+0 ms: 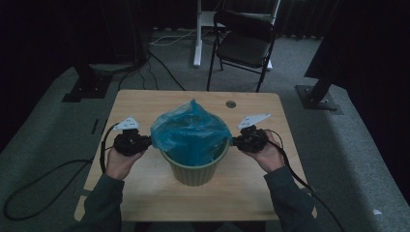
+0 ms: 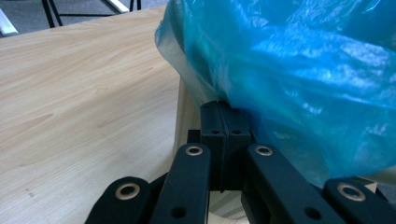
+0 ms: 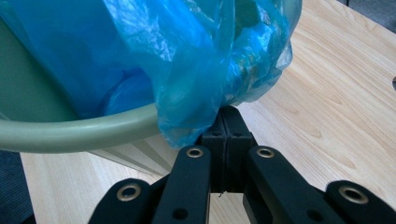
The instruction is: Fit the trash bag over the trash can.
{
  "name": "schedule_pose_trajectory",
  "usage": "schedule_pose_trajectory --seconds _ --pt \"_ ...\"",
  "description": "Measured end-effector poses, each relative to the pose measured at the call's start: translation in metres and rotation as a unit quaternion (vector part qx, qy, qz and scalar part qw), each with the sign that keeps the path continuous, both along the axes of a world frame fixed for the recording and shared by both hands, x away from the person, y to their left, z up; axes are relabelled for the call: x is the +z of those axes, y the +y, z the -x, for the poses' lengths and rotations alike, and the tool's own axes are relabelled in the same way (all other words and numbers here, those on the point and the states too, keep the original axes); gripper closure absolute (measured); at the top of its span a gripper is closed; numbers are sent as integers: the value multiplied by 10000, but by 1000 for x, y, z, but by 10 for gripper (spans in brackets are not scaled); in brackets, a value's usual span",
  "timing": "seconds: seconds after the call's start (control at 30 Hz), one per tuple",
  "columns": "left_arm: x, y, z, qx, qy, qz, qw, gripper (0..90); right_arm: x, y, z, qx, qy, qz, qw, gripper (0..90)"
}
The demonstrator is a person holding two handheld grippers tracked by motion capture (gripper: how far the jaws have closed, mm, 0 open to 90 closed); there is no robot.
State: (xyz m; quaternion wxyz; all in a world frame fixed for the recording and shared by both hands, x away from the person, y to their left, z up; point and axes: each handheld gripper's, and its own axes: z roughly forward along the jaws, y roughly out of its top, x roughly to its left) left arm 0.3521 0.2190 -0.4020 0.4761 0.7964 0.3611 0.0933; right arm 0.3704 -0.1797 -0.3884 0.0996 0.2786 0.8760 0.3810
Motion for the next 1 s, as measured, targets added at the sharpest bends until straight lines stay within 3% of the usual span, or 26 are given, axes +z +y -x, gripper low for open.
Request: schedule_pose_trajectory --seconds 0.17,0.5,0.63,0.7,1.0 --pt "-1 -4 -2 55 10 -65 10000 898 1 2 -1 -51 -2 67 10000 899" --pt "-4 -6 -9 199 82 54 9998 896 -5 7 -5 -140 74 176 9997 897" --pt "-5 -2 -10 226 92 92 9997 839 -2 4 -6 -180 41 188 9997 792" --pt "-5 2 -8 260 108 115 9995 769 2 -1 -5 -177 31 109 9998 786" --pt "3 25 6 382 -7 277 9989 667 24 -29 3 -334 -154 -296 9989 770"
